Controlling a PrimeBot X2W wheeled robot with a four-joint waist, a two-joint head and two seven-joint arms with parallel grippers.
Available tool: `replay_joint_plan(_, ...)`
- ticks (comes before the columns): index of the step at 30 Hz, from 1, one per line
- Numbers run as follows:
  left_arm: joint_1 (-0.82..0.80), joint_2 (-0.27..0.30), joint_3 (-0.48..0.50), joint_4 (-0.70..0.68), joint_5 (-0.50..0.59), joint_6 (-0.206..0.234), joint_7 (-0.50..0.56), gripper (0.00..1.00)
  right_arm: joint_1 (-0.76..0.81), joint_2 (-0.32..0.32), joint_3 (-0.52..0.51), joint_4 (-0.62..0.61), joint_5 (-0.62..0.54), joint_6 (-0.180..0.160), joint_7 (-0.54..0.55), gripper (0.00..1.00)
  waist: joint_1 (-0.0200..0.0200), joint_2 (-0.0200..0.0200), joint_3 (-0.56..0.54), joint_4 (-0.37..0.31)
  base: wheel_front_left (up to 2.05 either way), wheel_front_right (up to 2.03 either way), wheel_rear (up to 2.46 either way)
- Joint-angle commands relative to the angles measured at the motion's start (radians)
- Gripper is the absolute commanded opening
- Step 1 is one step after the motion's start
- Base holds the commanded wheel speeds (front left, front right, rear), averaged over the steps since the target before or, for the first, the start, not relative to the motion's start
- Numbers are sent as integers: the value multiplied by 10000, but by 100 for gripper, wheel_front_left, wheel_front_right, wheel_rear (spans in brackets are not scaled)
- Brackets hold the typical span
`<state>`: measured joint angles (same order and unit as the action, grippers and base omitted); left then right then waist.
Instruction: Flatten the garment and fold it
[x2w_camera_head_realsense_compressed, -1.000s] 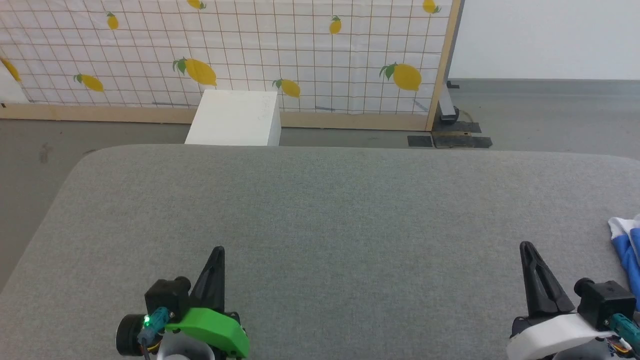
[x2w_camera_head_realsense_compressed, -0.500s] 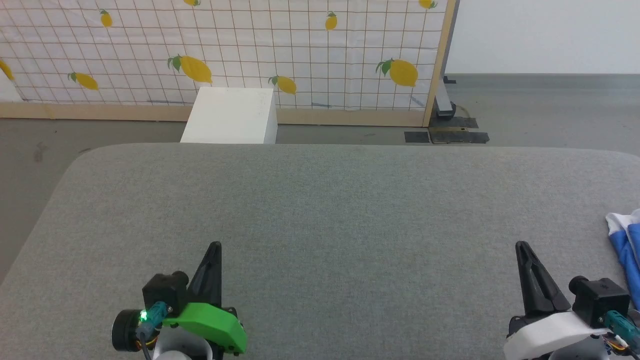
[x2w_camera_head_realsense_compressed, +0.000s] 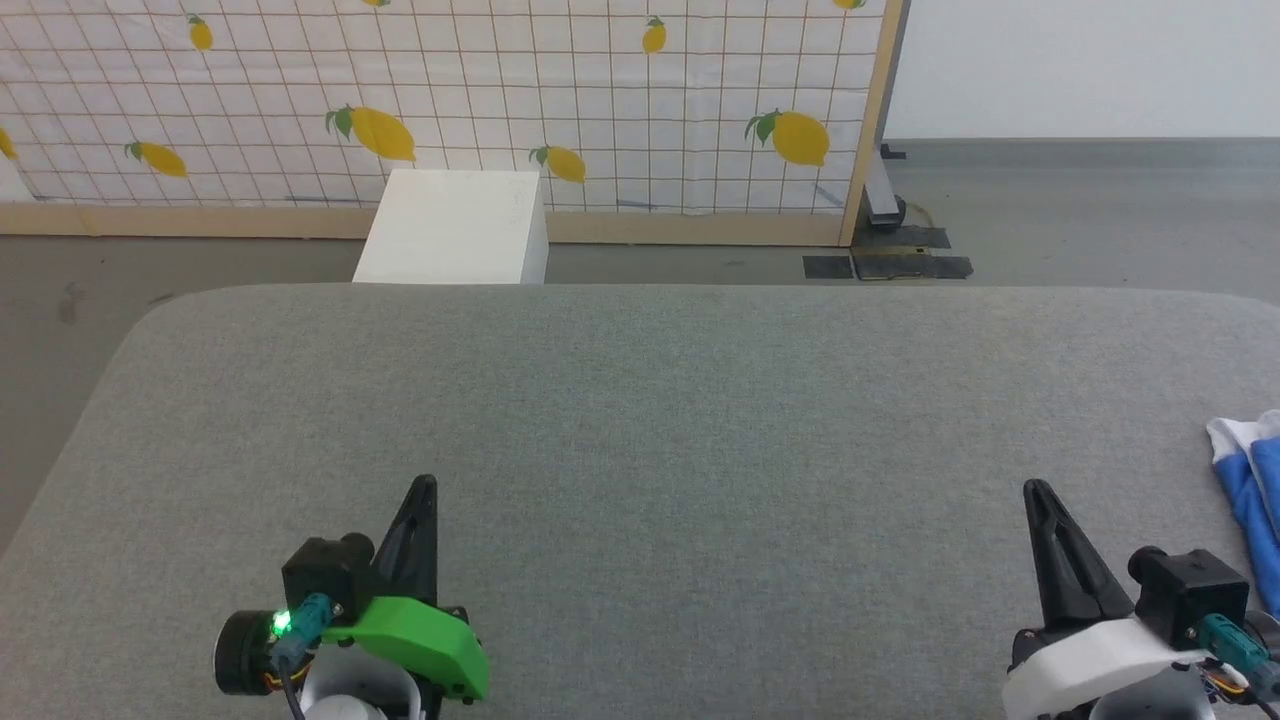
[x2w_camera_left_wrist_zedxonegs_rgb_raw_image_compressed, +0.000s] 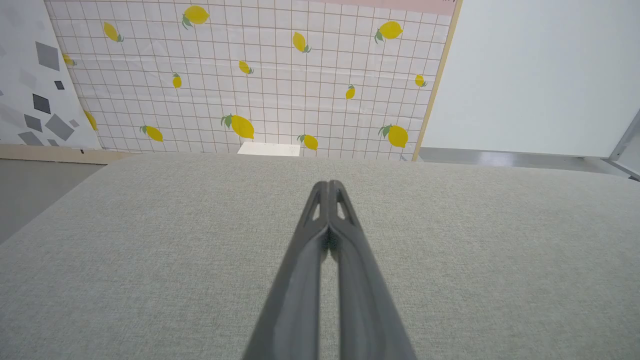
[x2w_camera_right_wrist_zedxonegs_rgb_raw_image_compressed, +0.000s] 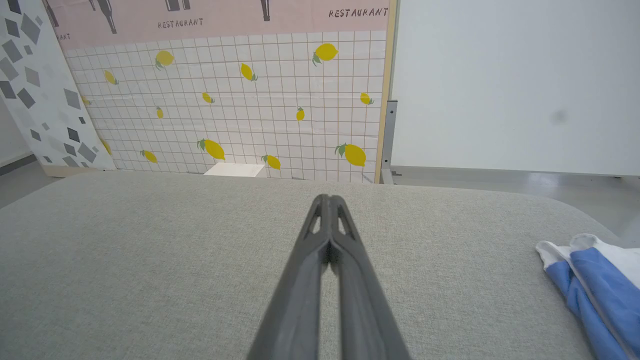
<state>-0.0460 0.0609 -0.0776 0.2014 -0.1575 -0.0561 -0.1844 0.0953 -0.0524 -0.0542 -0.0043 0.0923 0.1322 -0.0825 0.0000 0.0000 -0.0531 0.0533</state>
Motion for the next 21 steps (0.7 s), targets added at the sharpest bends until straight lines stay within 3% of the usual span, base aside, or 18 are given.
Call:
replay_joint_plan(1,138,-30,40,-100,115,81,72,0,-207,7,37,13,-102,-5,36,0,0,0,11,-11,0,0,0)
replay_joint_plan(21,211,-48,208,-536,447,190,476,0,-377,10,152,20,-289,-7,216,0,0,0,129,-130,0,0,0)
